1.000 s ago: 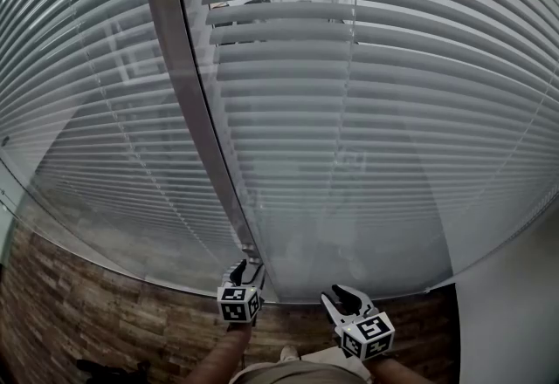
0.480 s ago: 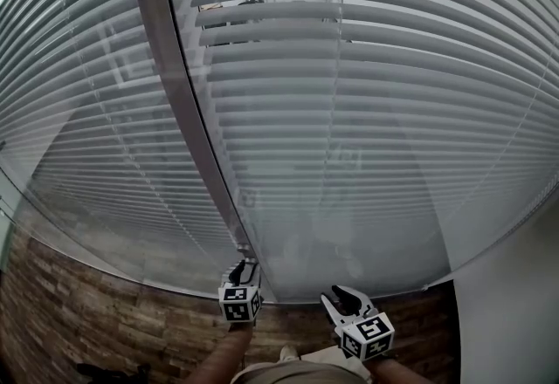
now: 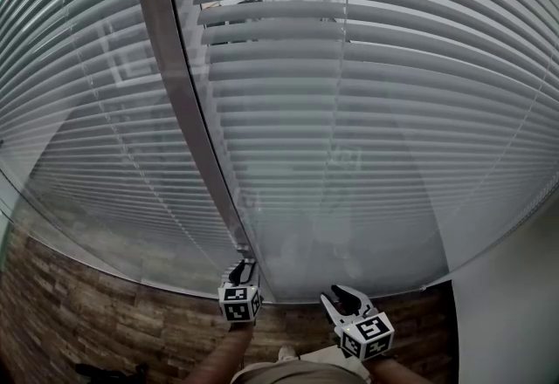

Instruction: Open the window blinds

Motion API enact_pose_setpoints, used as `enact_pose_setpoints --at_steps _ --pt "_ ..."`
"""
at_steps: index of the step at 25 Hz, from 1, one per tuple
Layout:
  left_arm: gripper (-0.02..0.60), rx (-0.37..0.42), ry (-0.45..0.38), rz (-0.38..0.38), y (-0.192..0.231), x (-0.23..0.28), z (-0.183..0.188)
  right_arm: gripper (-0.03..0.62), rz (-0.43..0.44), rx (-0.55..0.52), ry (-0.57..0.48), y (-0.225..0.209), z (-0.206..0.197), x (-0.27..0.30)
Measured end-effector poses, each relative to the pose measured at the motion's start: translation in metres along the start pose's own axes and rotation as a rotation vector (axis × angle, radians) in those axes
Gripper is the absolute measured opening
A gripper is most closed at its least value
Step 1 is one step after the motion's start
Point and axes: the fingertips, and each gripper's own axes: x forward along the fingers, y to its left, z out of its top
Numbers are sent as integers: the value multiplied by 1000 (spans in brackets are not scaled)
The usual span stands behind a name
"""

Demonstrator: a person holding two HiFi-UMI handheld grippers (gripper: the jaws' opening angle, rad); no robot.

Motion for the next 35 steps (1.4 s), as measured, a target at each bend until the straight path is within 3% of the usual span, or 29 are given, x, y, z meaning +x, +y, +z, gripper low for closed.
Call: enact_pose_setpoints --at_steps 7,17,24,35 --pt "137 -89 -9 -30 0 1 -1 121 4 -4 0 2 2 5" --pt "133 -352 -28 -122 1 3 -1 121 15 -11 3 3 0 13" --pt "133 -460 -40 -170 -2 1 -4 121 23 -17 8 4 -4 12" --pt "133 -718 -77 -295 -2 3 1 121 39 -21 13 11 1 17"
